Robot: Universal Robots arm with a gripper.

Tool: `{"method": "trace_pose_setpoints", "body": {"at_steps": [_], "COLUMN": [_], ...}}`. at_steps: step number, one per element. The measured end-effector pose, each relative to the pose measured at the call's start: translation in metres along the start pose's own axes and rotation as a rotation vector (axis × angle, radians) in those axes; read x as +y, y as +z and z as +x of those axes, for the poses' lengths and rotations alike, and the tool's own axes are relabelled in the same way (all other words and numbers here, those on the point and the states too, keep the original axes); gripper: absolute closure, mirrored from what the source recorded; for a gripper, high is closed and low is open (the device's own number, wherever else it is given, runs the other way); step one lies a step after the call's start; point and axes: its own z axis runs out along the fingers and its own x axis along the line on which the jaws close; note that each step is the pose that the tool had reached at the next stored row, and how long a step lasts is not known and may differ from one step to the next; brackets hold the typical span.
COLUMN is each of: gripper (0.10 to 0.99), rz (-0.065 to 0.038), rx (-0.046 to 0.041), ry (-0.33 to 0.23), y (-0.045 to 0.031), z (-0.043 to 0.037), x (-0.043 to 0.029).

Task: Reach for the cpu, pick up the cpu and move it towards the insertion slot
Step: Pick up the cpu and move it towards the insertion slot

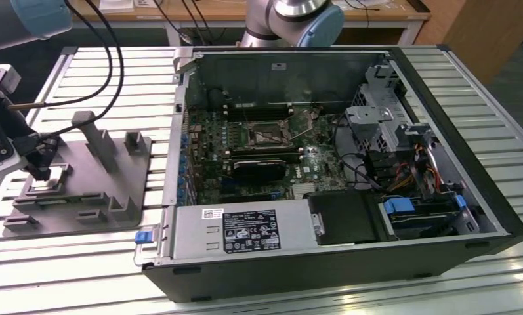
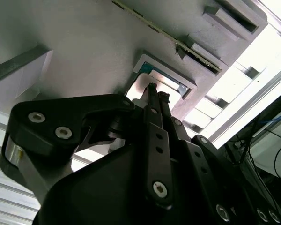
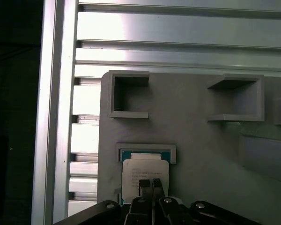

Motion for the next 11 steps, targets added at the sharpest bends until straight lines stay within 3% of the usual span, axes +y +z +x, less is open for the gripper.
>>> {"method": "trace_pose_setpoints", "body": {"at_steps": [5, 6, 7, 8, 10, 11], "gripper": [0.733, 0.733, 0.675, 0.675, 0.561, 0.561], "rz": [0.000, 0.000, 0.000, 0.000, 0.000, 0.000], "rx": [0.0001, 0.0001, 0.0001, 0.0000, 0.0000, 0.0000], "ry": [0.000, 0.000, 0.000, 0.000, 0.000, 0.000], "y": [0.0001, 0.0001, 0.0001, 0.0001, 0.0002, 0.0002], "z": [0.0000, 0.0000, 0.0000, 0.0000, 0.0000, 0.0000], "x": [0.0000, 0.0000, 0.0000, 0.0000, 0.0000, 0.0000]}}
